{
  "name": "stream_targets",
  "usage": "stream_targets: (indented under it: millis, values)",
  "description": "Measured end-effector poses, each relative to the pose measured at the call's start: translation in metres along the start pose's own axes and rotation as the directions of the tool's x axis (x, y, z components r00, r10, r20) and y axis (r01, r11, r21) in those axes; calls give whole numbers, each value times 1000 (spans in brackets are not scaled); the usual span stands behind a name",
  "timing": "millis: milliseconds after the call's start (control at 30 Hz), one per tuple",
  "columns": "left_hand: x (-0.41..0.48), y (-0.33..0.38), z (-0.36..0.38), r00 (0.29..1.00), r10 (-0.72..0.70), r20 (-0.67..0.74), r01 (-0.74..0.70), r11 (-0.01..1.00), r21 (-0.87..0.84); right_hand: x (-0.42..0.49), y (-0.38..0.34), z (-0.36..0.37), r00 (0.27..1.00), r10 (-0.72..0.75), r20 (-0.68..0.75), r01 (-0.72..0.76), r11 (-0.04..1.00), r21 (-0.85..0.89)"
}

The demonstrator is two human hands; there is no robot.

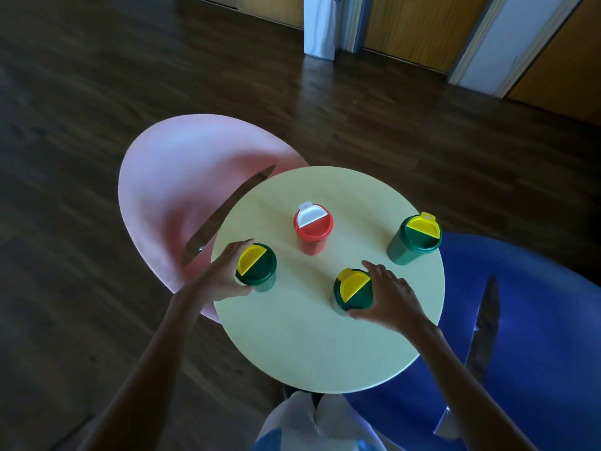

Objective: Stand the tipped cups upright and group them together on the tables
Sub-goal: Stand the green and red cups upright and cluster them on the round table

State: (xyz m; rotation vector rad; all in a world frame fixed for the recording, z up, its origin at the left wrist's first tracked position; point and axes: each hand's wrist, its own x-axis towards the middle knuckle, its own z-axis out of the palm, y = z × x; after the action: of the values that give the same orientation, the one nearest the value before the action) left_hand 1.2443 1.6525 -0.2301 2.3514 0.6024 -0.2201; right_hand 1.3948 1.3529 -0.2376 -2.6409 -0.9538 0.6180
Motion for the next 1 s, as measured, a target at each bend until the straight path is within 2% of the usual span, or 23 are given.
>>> stream_targets:
  millis: [100, 267, 433, 567, 667, 800, 1000]
  values:
    - [0, -5, 0, 1000, 0, -10, 0, 1000, 0, -4, -1, 8, 992, 65, -105, -68, 997, -21]
    - [-4, -7, 2, 1000, 5, -21, -6, 999, -39, -8, 4, 9, 996, -66, -54, 70, 995, 67]
    - [-8, -14, 2, 997, 56, -44, -59, 996, -68, -9, -4, 13, 990, 72, -119, -63, 995, 76]
    - [-7, -15, 5, 998, 30, -56, -36, 994, -105, -9, 2, 14, 999, 17, -28, -11, 983, 184]
    - [-9, -14, 10, 998, 17, -63, -28, 984, -176, -8, 6, 14, 1000, 21, 22, -26, 971, 237]
    - [-9, 0, 31, 995, 2, -99, -23, 978, -209, -5, 3, 18, 995, 81, -57, -59, 945, 321]
    - [1, 48, 69, 976, 11, -217, -88, 933, -349, 3, -6, 13, 958, 215, -192, -119, 901, 417]
